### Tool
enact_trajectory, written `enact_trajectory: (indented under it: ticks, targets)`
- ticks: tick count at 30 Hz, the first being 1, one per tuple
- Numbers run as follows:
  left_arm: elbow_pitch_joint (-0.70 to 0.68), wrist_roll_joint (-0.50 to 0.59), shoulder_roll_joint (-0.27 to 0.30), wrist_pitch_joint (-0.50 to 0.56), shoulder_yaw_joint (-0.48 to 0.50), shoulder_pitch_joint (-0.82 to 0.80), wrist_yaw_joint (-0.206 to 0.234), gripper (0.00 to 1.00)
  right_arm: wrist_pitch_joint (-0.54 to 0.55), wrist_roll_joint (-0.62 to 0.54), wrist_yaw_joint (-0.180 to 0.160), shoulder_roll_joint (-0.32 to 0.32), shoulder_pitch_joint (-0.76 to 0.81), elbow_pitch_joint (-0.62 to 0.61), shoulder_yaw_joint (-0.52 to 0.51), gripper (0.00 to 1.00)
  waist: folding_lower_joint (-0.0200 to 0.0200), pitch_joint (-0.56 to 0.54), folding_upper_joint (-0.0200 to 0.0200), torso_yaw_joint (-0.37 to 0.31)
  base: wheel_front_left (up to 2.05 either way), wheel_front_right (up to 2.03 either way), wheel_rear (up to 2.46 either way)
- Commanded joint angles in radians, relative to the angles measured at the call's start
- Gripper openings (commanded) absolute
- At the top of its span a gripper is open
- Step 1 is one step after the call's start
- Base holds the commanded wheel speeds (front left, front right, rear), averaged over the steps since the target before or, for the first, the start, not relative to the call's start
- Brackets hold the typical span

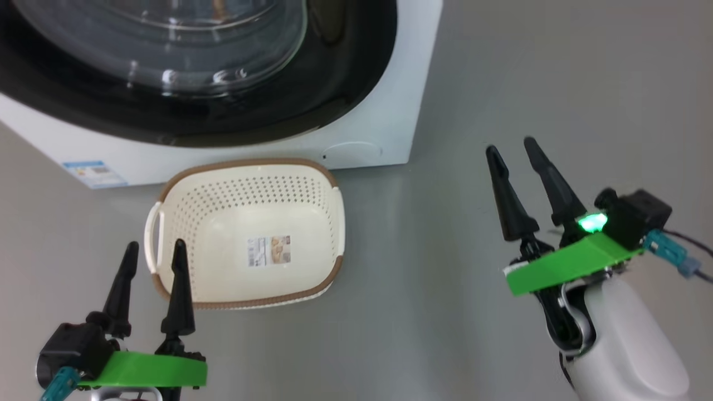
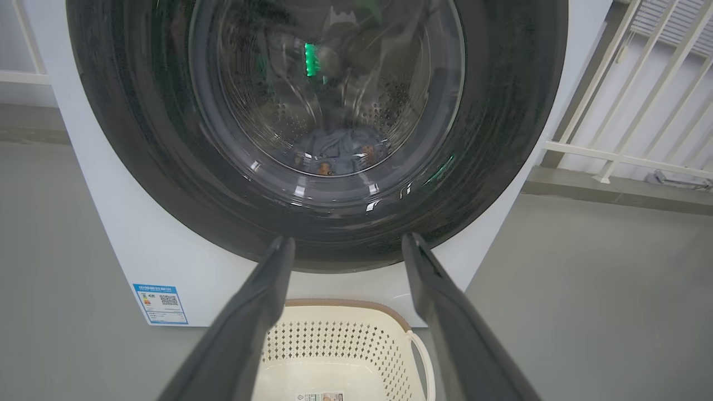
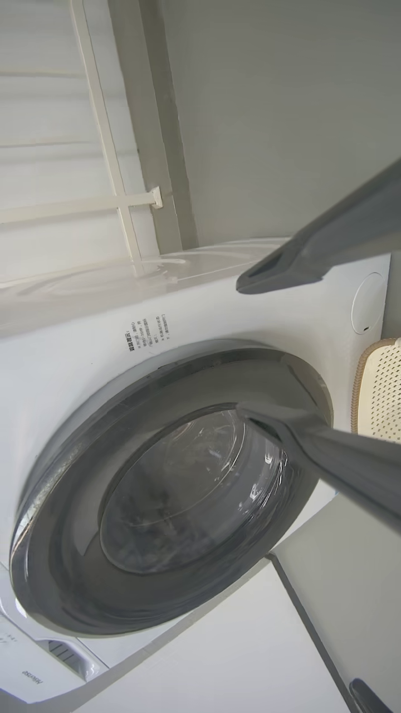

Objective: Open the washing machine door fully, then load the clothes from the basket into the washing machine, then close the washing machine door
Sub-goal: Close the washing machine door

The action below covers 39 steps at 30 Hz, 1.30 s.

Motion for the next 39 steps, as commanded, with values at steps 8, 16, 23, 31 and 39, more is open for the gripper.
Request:
enact_trajectory:
  ticks: [8, 16, 23, 31, 39]
  targets:
    - [-0.041, 0.03, 0.018, -0.008, 0.071, 0.058, -0.003, 1.0, -0.005, -0.059, -0.002, 0.046, 0.132, -0.058, -0.032, 1.0, 0.0, -0.081, 0.0, -0.074, 0.0, 0.0, 0.0]
    - [-0.071, 0.071, 0.018, -0.008, 0.091, 0.128, 0.005, 1.0, -0.005, -0.128, -0.002, 0.052, 0.209, -0.079, -0.074, 1.0, 0.0, -0.135, 0.0, -0.092, 0.0, 0.0, 0.0]
    - [-0.087, 0.082, 0.018, -0.008, 0.098, 0.185, 0.022, 1.0, -0.005, -0.181, -0.002, 0.058, 0.271, -0.086, -0.11, 1.0, 0.0, -0.182, 0.0, -0.095, 0.0, 0.0, 0.0]
    - [-0.103, 0.089, 0.018, -0.008, 0.093, 0.229, 0.05, 1.0, -0.005, -0.253, -0.002, 0.073, 0.328, -0.086, -0.14, 1.0, 0.0, -0.22, 0.0, -0.098, 0.0, 0.0, 0.0]
    - [-0.116, 0.084, 0.018, -0.008, 0.092, 0.257, 0.079, 1.0, -0.005, -0.313, -0.002, 0.079, 0.347, -0.096, -0.169, 1.0, 0.0, -0.239, 0.0, -0.104, 0.0, 0.0, 0.0]
